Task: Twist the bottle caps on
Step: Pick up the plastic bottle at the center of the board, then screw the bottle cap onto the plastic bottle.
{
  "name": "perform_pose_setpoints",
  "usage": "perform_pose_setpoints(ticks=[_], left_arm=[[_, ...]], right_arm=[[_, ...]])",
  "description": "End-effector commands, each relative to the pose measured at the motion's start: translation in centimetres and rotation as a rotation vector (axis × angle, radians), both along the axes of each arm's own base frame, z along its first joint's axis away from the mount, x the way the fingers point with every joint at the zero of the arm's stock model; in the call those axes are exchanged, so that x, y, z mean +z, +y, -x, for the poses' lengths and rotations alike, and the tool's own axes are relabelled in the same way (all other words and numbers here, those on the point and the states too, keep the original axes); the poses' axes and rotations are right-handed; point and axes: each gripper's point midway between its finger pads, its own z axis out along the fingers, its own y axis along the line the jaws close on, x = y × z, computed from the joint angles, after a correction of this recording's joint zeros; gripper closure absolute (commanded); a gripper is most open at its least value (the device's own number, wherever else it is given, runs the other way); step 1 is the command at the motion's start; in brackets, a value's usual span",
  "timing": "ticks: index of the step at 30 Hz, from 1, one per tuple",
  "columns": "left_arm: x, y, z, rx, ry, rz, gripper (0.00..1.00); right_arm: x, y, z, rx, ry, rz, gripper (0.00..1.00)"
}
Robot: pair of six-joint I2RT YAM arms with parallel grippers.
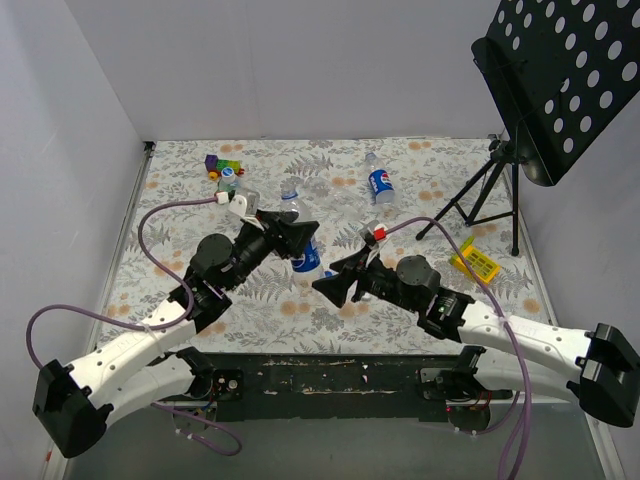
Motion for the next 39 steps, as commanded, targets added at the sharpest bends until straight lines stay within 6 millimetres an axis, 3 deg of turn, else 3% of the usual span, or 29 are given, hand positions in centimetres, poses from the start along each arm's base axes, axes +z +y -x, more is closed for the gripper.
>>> perform_pose_setpoints(ticks=[1, 5, 8, 10, 14, 18, 22, 28, 35, 39], left_arm=[[0.4, 2.1, -0.2, 0.049, -0.173, -0.282, 0.84], [-1.2, 2.6, 0.8, -0.007, -0.232, -0.416, 0.86], [-2.7, 2.2, 2.3, -0.104, -0.275, -0.479, 0.86], [-4.1, 1.8, 3.6, -0.189, -0.293, -0.513, 0.86], [-6.3, 1.0, 6.8, -0.387, -0.326, -0.550, 0.86], [-7.7, 1.3, 8.6, -0.467, -0.342, -0.574, 0.92], [-7.5, 2.9, 8.9, -0.381, -0.394, -0.569, 0.99], [-7.3, 5.2, 8.2, -0.217, -0.433, -0.549, 0.95], [-6.4, 6.2, 7.1, -0.120, -0.458, -0.538, 0.91], [-6.2, 6.7, 6.8, -0.080, -0.453, -0.532, 0.89]], right_arm=[[0.3, -2.3, -1.3, -0.093, -0.035, 0.110, 0.18], [-0.8, -3.9, -1.0, -0.113, 0.007, 0.225, 0.14], [-2.4, -5.4, -1.4, -0.154, 0.084, 0.383, 0.14], [-2.4, -5.8, -1.7, -0.166, 0.134, 0.469, 0.12], [-2.4, -5.4, -2.4, -0.154, 0.179, 0.579, 0.07], [-2.7, -5.0, -4.0, -0.165, 0.094, 0.617, 0.02], [-4.2, -5.3, -5.4, -0.131, 0.171, 0.586, 0.03], [-6.7, -5.7, -7.4, -0.136, 0.213, 0.674, 0.15], [-10.1, -4.1, -9.1, -0.091, 0.312, 0.838, 0.25], [-12.5, -2.5, -9.2, -0.049, 0.336, 0.907, 0.26]])
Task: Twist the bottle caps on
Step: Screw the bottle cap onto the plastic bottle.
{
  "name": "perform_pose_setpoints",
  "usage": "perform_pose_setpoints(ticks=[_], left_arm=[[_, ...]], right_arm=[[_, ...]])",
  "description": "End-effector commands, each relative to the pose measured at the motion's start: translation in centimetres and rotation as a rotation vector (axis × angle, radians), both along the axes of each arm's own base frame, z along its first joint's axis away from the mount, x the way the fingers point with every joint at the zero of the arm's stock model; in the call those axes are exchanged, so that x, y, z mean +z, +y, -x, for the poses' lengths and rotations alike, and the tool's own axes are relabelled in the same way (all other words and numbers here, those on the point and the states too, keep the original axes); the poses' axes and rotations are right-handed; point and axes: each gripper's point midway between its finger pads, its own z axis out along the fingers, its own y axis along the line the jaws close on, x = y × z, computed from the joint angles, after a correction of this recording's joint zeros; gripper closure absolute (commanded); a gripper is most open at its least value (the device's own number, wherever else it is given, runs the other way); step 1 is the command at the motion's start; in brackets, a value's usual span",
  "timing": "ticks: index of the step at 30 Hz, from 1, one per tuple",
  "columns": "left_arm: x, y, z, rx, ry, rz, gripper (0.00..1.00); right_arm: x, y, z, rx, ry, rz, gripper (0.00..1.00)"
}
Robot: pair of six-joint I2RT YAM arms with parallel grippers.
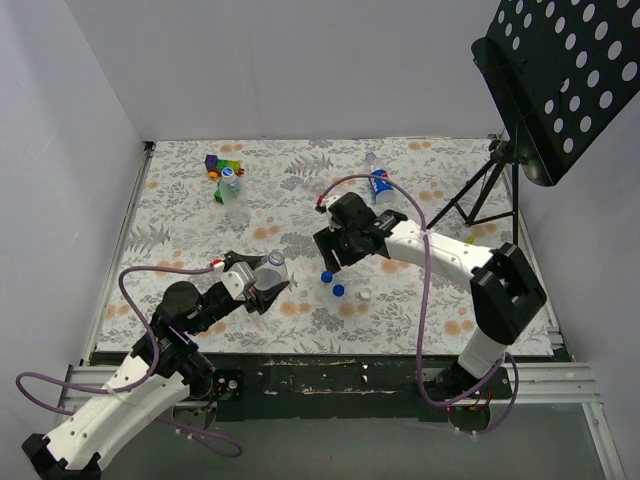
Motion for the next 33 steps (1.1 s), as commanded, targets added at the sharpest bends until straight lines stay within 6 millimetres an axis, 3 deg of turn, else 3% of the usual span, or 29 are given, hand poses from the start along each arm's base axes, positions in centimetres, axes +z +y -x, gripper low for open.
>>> perform_pose_setpoints(ticks=[1, 7, 19, 27, 33], left_arm=[[1.8, 1.0, -1.0, 0.077, -0.066, 0.050, 0.89], [2.4, 1.7, -1.2, 0.115, -0.087, 0.073, 0.89], [2.5, 1.7, -1.0, 0.109, -0.087, 0.077, 0.89], [2.6, 1.7, -0.9, 0.103, -0.087, 0.075, 0.88], [2.5, 1.5, -0.7, 0.086, -0.084, 0.071, 0.88]], right_arm=[[-1.0, 1.8, 0.2, 0.069, 0.033, 0.052, 0.26], [-3.3, 3.7, -0.1, 0.103, 0.056, 0.131, 0.30], [-6.1, 4.2, -0.6, 0.091, 0.083, 0.207, 0.43], [-6.8, 4.3, -0.3, 0.099, 0.091, 0.234, 0.52], [-5.4, 4.4, -0.1, 0.118, 0.067, 0.229, 0.62]])
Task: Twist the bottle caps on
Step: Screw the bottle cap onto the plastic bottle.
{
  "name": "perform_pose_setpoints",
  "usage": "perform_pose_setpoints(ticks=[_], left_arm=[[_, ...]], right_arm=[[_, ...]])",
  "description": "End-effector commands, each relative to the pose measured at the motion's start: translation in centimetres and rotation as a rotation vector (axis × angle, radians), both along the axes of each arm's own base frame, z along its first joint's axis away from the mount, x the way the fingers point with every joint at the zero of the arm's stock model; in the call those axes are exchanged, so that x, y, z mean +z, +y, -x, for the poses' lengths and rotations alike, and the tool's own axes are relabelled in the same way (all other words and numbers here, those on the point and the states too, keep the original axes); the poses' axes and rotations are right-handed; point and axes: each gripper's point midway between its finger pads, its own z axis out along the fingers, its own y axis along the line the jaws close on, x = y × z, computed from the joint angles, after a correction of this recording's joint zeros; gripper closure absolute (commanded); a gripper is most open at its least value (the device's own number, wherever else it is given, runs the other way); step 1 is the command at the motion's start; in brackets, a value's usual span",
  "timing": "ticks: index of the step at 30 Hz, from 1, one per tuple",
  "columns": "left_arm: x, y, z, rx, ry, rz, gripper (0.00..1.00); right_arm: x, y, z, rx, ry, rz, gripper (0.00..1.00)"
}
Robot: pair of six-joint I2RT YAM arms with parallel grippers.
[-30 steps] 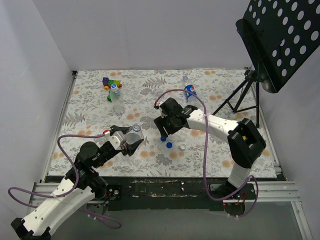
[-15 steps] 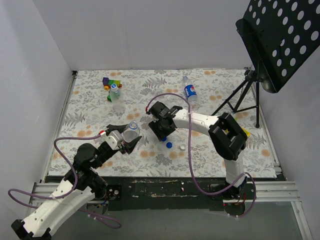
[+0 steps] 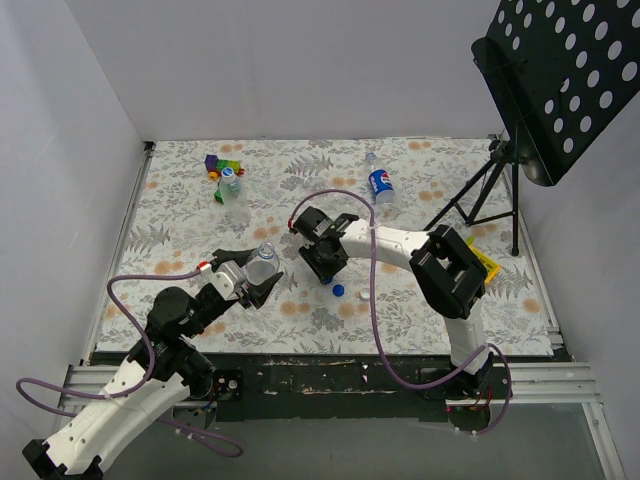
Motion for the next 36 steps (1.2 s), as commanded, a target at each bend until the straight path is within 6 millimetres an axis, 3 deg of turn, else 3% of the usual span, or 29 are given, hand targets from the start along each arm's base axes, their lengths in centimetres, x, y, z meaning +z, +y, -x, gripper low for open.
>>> perform_pose_setpoints(ticks=[1, 6, 12, 16, 21, 28, 32, 36], left_arm=[[-0.1, -0.1, 0.1, -0.011, -0.006, -0.006, 0.89], [-0.7, -1.1, 0.6, -0.076, 0.013, -0.036, 0.89], [-0.3, -2.8, 1.7, -0.189, 0.034, -0.034, 0.89], [0.0, -3.9, 1.9, -0.245, 0.032, -0.041, 0.90], [0.6, -5.7, 2.5, -0.362, 0.046, -0.056, 0.90], [0.7, -8.5, 2.7, -0.528, 0.057, -0.144, 0.89], [0.8, -9.5, 2.0, -0.566, 0.046, -0.195, 0.88], [0.8, -10.0, 1.6, -0.592, 0.044, -0.224, 0.88]], right_arm=[[3.0, 0.9, -0.6, 0.025, -0.051, -0.038, 0.63], [6.4, 0.7, 0.2, 0.080, -0.083, -0.113, 0.66], [13.3, -0.5, 2.0, 0.172, -0.170, -0.246, 0.70], [19.0, -1.8, 3.2, 0.241, -0.271, -0.348, 0.70], [25.5, -4.2, 4.6, 0.296, -0.363, -0.429, 0.70], [32.1, -5.1, 8.4, 0.470, -0.429, -0.576, 0.70], [33.6, -5.1, 10.6, 0.567, -0.399, -0.642, 0.70], [33.4, -4.7, 11.9, 0.650, -0.352, -0.662, 0.70]])
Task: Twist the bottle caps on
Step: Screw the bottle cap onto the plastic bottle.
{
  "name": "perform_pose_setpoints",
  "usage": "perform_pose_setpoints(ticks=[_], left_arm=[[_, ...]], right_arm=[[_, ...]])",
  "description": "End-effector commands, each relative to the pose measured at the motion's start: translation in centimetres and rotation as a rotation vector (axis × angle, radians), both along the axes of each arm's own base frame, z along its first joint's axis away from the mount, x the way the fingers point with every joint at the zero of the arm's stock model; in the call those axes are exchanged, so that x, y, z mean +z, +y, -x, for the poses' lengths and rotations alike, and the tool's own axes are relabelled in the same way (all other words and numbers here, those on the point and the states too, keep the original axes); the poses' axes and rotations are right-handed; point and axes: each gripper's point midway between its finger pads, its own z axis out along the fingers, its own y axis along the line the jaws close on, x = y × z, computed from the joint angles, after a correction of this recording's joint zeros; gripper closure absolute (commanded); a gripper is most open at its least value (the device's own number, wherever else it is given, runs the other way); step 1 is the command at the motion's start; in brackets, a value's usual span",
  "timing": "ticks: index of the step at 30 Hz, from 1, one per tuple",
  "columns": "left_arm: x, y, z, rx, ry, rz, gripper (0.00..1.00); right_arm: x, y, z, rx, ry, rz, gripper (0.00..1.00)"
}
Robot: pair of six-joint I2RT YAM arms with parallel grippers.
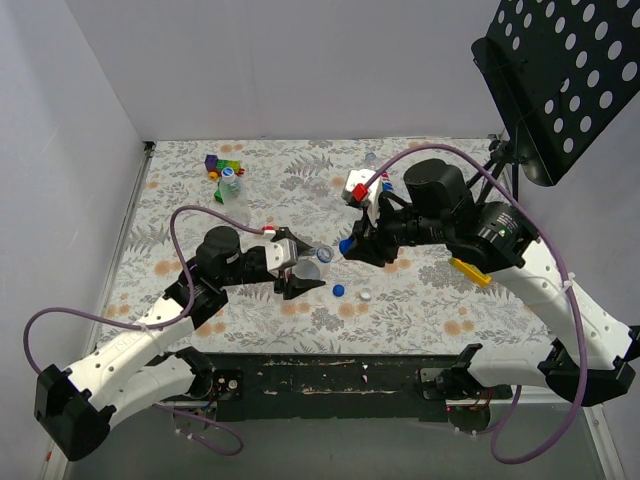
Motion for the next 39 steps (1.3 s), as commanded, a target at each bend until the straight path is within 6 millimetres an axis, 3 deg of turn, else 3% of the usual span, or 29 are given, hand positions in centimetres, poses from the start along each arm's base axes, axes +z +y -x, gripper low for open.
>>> perform_pose_setpoints(ticks=[1, 14, 31, 39], left_arm=[[1.4, -0.4, 0.4, -0.076, -0.063, -0.009, 0.88], [0.9, -0.6, 1.3, -0.135, -0.023, -0.041, 0.94], [0.7, -0.8, 1.6, -0.169, 0.003, -0.070, 1.00], [1.3, -1.0, 2.3, -0.233, -0.010, -0.064, 1.00]], right_arm=[[0.6, 0.3, 2.2, 0.147, 0.008, -0.013, 0.70], [-0.1, 1.8, 1.3, 0.186, -0.012, 0.003, 0.70], [-1.5, 3.2, 2.4, 0.277, 0.026, 0.015, 0.69], [-3.3, 2.9, 3.0, 0.334, 0.033, 0.071, 0.68]])
